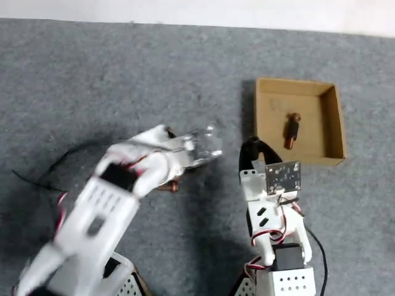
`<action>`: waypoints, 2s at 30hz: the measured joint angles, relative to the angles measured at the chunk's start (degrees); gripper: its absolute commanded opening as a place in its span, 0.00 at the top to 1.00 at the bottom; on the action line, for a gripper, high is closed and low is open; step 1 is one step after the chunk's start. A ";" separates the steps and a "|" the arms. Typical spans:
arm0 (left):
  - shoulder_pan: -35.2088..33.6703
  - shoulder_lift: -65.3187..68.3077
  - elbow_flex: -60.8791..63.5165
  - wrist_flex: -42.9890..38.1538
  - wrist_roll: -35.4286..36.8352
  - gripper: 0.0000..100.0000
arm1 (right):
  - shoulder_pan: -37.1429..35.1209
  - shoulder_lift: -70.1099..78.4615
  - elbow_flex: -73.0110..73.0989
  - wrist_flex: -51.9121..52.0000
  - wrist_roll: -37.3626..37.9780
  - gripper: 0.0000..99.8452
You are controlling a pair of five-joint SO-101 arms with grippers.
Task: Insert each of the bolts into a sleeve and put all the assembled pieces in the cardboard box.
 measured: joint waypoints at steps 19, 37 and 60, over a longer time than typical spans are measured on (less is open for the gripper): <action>-2.90 46.51 -34.11 26.73 -30.86 0.82 | 3.08 0.00 0.00 0.00 0.00 1.00; -6.59 64.35 -48.88 29.80 -32.88 0.82 | 3.08 0.00 0.00 0.00 0.00 1.00; -6.68 65.58 -53.98 37.01 -32.88 0.99 | 3.08 0.00 0.00 0.00 0.00 1.00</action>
